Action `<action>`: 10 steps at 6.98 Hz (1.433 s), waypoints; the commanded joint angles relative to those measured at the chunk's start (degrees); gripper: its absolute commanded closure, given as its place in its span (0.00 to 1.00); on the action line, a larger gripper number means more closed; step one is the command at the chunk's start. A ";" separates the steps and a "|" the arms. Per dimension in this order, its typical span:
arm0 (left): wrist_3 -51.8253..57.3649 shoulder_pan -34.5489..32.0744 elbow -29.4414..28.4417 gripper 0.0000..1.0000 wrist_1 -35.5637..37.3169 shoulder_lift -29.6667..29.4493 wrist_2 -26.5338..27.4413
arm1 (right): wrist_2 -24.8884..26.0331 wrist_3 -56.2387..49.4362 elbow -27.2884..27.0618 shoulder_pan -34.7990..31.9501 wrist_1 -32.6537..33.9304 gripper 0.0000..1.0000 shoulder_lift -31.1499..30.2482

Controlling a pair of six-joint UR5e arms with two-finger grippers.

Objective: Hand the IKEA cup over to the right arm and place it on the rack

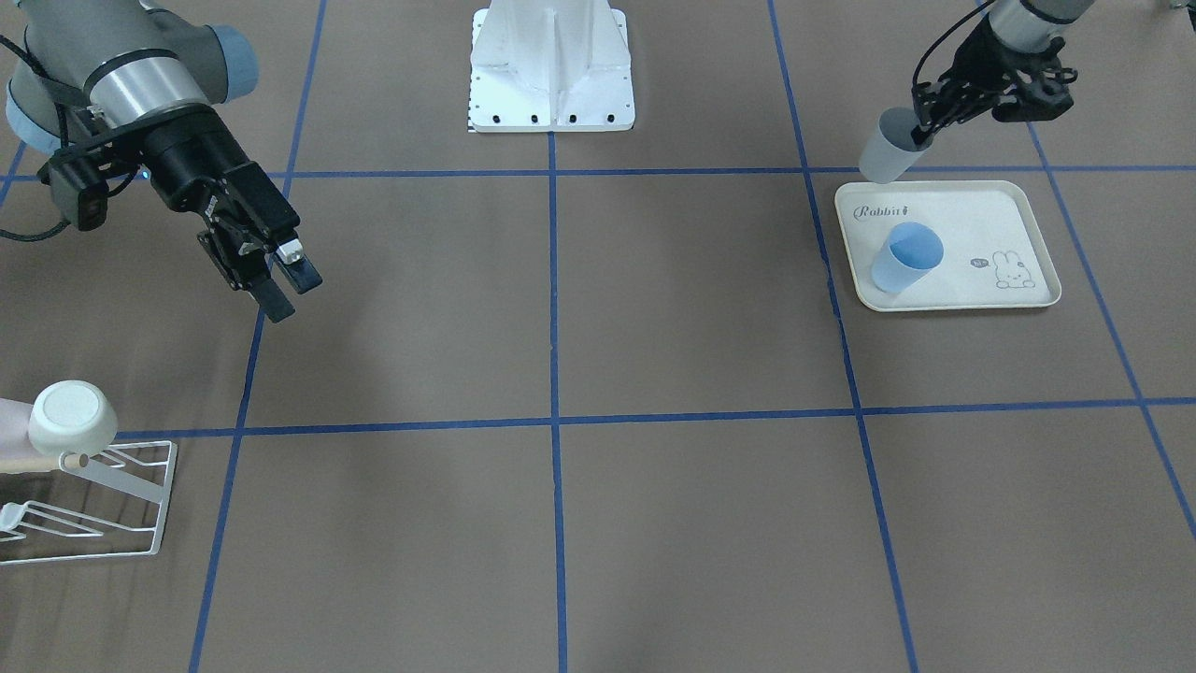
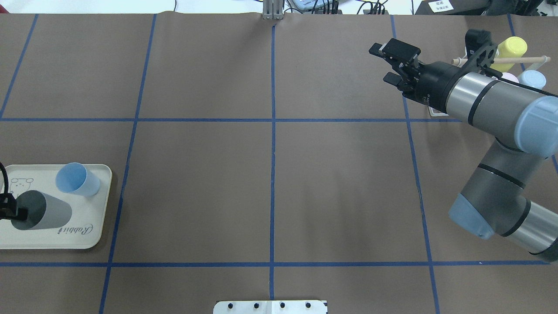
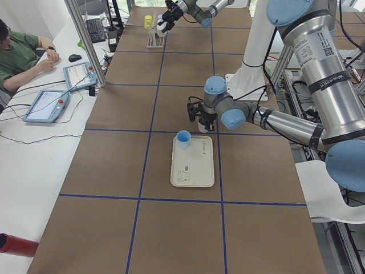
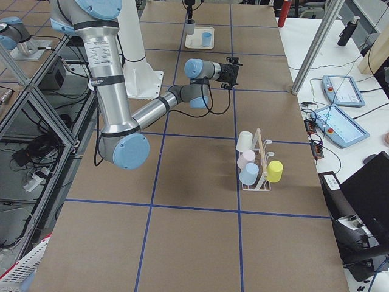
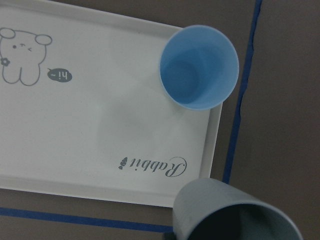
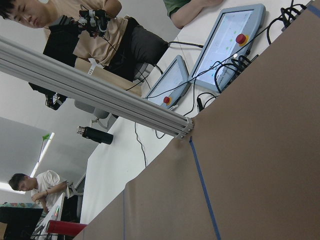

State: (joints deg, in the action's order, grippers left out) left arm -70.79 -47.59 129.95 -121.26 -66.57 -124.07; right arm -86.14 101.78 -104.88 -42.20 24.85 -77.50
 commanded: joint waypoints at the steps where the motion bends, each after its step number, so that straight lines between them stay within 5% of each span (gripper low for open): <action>1: -9.11 -1.81 -1.35 1.00 -0.03 -11.23 1.45 | 0.01 0.00 0.99 2.11 -1.91 0.00 0.25; 6: -41.13 1.34 -11.47 1.00 -1.51 -39.13 19.71 | 0.01 7.79 0.91 4.15 -5.94 0.00 2.78; 10: -64.62 5.82 -20.69 1.00 -39.59 -39.34 31.67 | -0.08 17.03 -0.06 5.29 -8.50 0.00 7.70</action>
State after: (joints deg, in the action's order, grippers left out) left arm -130.06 -43.38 111.84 -150.63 -105.89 -95.77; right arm -86.22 116.13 -104.82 -37.23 16.64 -71.94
